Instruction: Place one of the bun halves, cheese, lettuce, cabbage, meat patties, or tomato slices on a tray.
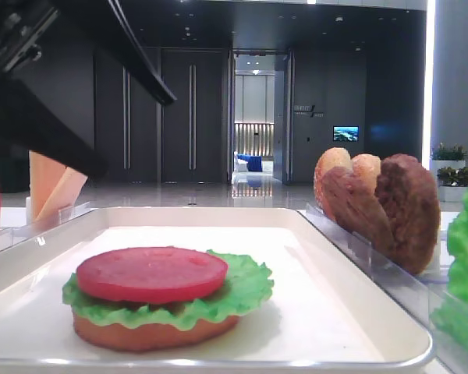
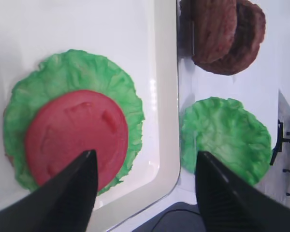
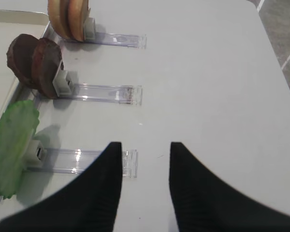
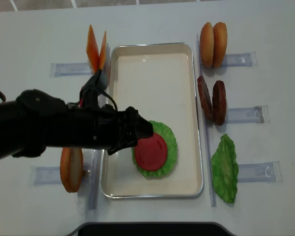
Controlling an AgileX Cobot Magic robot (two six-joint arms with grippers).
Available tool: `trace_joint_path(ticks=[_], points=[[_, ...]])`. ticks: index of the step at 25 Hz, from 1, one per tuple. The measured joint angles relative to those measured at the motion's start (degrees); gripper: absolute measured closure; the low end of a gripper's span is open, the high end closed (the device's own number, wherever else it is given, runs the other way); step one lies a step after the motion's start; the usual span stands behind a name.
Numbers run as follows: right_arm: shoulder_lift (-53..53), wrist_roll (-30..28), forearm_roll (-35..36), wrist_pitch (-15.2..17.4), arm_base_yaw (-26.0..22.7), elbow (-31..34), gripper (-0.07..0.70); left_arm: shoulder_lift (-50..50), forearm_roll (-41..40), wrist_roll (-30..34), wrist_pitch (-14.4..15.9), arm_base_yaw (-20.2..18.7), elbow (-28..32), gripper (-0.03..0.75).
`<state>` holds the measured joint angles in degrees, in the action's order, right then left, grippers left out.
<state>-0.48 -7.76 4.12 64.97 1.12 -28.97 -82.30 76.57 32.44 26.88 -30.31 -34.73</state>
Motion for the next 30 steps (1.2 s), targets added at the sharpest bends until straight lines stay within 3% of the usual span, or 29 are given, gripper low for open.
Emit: trace_joint_path(ticks=[5,9,14,17,20,22,30], points=[[0.0,0.0,0.0,0.0,0.0,0.0,0.397,1.0,-14.7,-10.9,3.3,0.0,-3.6,0.234],[0.0,0.0,0.0,0.0,0.0,0.0,0.397,1.1,-27.1,-20.4,9.2,0.0,-8.6,0.234],[0.0,0.0,0.0,0.0,0.0,0.0,0.397,1.1,-46.6,-33.0,20.2,0.0,-16.2,0.234],[0.0,0.0,0.0,0.0,0.0,0.0,0.397,1.1,-58.3,-39.2,29.7,0.0,-20.6,0.234],[0.0,0.0,0.0,0.0,0.0,0.0,0.397,1.1,-66.6,-41.6,37.5,0.0,-23.5,0.234],[0.0,0.0,0.0,0.0,0.0,0.0,0.397,1.2,-70.9,-41.9,41.0,0.0,-24.2,0.234],[0.0,0.0,0.0,0.0,0.0,0.0,0.397,2.1,-78.7,-44.4,42.6,1.8,-24.3,0.234]])
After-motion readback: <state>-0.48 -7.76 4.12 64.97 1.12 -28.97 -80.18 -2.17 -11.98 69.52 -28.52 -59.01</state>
